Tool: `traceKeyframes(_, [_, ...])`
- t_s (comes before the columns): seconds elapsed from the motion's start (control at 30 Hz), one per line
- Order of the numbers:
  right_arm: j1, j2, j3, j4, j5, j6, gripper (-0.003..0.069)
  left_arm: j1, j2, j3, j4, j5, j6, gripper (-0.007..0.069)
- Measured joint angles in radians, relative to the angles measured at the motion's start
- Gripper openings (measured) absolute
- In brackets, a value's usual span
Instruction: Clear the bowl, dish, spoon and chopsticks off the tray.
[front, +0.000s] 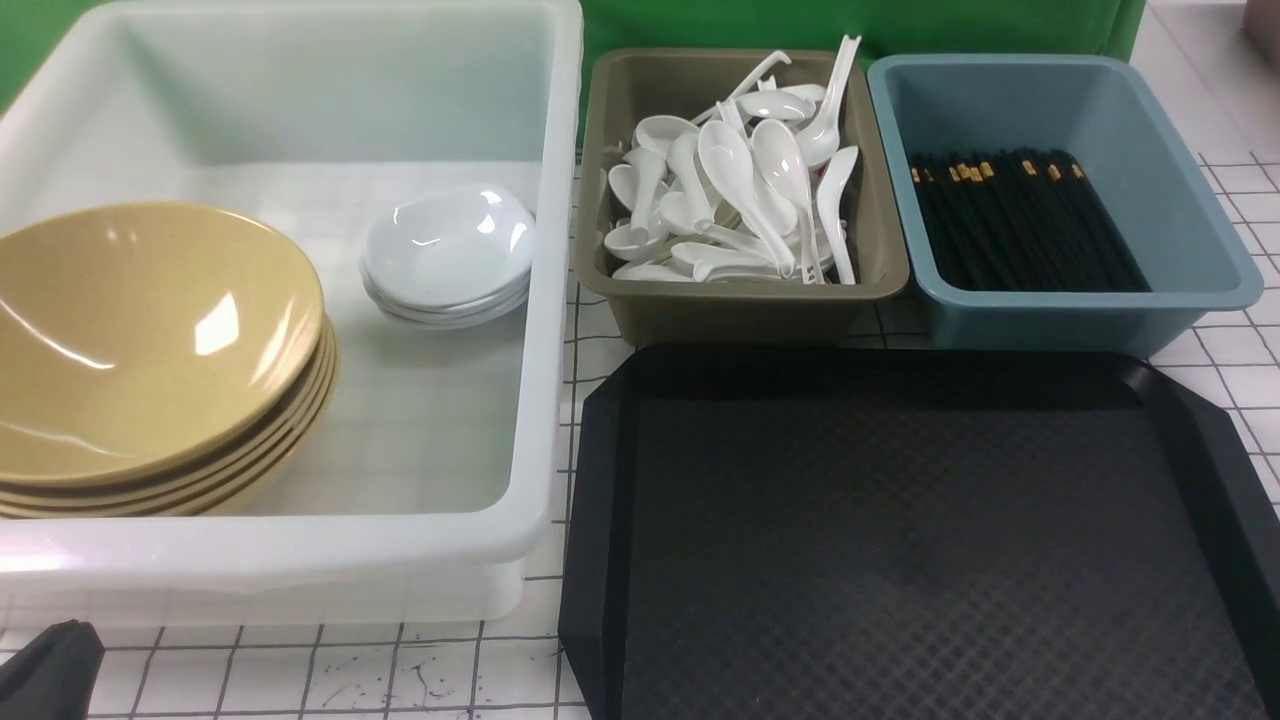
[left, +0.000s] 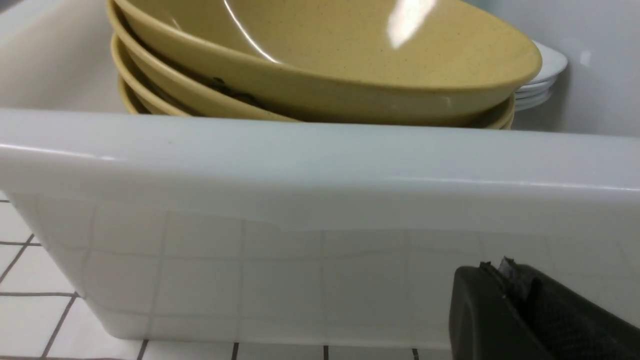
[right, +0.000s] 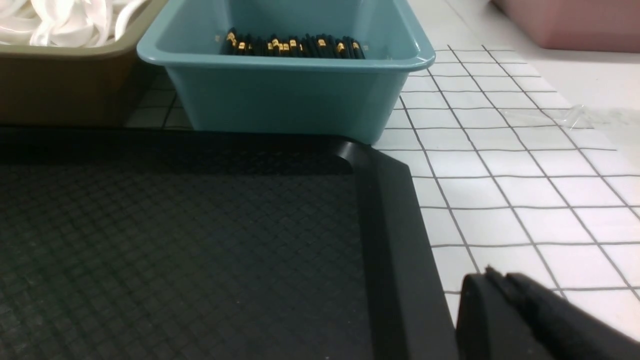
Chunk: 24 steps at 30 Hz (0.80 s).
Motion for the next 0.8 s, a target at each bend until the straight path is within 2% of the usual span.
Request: traceKeyframes(0.8, [0.0, 0.0, -0.001, 0.0, 0.0, 0.0, 0.0107, 0.0, 0.0, 0.0, -0.001, 0.002, -0.016, -0.0012])
